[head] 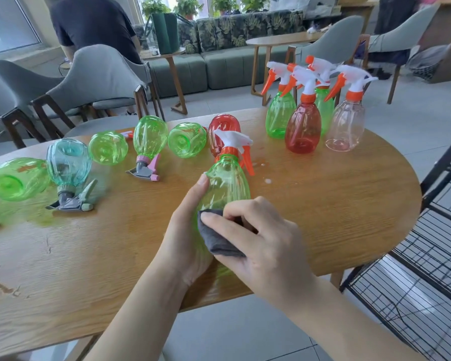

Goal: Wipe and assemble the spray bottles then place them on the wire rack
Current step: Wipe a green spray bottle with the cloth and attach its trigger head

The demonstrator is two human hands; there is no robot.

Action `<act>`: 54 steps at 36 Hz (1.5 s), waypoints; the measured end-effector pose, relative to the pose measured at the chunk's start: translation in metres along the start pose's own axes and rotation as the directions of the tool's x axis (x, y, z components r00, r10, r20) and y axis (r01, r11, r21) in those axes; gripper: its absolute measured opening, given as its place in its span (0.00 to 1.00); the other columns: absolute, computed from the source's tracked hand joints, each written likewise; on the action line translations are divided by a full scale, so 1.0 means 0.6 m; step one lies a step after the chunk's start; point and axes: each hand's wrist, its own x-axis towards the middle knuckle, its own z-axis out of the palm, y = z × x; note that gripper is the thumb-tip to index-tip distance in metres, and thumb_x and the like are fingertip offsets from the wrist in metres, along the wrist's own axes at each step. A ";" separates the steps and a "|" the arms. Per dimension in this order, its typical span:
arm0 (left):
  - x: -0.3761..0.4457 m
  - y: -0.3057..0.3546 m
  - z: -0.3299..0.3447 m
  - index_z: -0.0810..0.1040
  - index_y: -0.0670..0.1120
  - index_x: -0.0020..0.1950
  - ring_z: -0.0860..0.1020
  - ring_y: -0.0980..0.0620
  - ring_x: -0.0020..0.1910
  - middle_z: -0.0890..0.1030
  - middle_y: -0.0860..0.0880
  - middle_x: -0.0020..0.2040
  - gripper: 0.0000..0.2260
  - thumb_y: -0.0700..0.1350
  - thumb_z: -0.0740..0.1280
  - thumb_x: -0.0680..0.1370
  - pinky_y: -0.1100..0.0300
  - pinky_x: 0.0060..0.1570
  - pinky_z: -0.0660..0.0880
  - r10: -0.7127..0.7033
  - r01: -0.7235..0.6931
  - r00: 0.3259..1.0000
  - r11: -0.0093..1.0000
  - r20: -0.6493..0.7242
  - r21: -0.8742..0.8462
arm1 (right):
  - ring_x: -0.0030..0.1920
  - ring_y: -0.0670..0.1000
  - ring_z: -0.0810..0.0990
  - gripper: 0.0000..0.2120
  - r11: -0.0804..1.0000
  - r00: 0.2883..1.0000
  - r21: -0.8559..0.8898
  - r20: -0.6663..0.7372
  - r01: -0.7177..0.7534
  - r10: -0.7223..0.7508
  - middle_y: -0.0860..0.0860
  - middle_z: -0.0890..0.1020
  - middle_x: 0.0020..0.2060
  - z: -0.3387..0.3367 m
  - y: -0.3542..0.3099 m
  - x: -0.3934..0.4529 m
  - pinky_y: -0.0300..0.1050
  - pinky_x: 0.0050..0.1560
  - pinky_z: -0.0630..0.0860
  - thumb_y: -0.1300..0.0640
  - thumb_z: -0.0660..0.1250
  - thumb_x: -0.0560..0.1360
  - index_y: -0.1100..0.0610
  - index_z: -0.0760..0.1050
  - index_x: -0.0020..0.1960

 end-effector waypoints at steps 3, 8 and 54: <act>-0.001 -0.002 -0.003 0.83 0.40 0.49 0.84 0.48 0.37 0.82 0.44 0.39 0.24 0.60 0.62 0.81 0.59 0.35 0.81 0.020 -0.021 1.000 1.000 0.010 0.003 | 0.41 0.52 0.78 0.09 0.998 0.999 -0.029 0.018 0.048 -0.048 0.50 0.83 0.46 0.001 -0.001 0.000 0.42 0.41 0.78 0.54 0.75 0.78 0.54 0.87 0.57; 0.001 0.005 -0.005 0.82 0.40 0.59 0.83 0.45 0.45 0.82 0.42 0.47 0.25 0.60 0.61 0.82 0.56 0.45 0.83 0.071 -0.070 0.997 0.996 0.014 -0.062 | 0.41 0.53 0.78 0.09 0.995 0.995 0.000 0.029 0.097 -0.097 0.51 0.84 0.46 -0.007 0.013 0.001 0.44 0.41 0.79 0.54 0.76 0.78 0.55 0.87 0.57; 0.008 0.005 -0.008 0.75 0.39 0.70 0.79 0.41 0.60 0.80 0.40 0.56 0.28 0.61 0.62 0.82 0.50 0.62 0.79 0.076 -0.077 0.996 0.996 -0.037 -0.033 | 0.47 0.54 0.82 0.10 0.990 0.994 0.096 0.057 -0.103 0.098 0.50 0.83 0.48 -0.008 0.011 0.013 0.49 0.39 0.81 0.59 0.72 0.73 0.56 0.85 0.53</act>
